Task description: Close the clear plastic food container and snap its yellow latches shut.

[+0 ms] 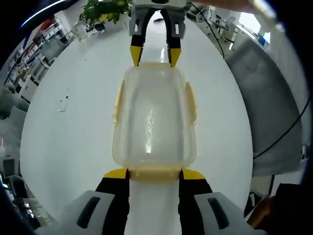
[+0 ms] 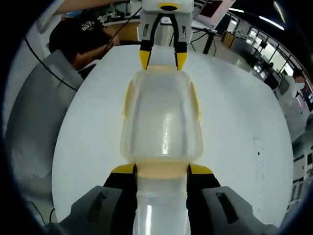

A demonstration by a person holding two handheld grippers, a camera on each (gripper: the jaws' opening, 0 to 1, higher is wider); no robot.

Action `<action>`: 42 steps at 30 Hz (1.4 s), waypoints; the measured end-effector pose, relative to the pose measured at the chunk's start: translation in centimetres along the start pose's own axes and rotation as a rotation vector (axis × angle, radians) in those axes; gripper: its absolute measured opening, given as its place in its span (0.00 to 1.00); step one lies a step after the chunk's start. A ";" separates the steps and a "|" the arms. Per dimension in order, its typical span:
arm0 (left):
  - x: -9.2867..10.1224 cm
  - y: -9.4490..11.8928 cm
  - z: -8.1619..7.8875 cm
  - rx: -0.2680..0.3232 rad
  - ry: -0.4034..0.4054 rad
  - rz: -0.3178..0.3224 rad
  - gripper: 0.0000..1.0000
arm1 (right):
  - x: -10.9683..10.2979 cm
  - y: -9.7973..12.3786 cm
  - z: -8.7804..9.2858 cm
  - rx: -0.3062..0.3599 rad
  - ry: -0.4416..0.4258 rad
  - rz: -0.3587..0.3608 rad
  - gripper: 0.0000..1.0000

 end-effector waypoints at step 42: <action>-5.0 -6.2 -17.5 0.068 -0.051 0.002 0.33 | 3.3 10.6 16.3 -0.051 -0.051 0.074 0.36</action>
Point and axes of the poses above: the point that each gripper's makers call its tool centre point, and the gripper's own axes: y roughly backward along the fingers, x roughly to its right, z roughly out of its underside, the point moved 1 cm from there along y, roughly backward along the fingers, and after that the axes turned 10 degrees about -y, right-handed, at the moved point
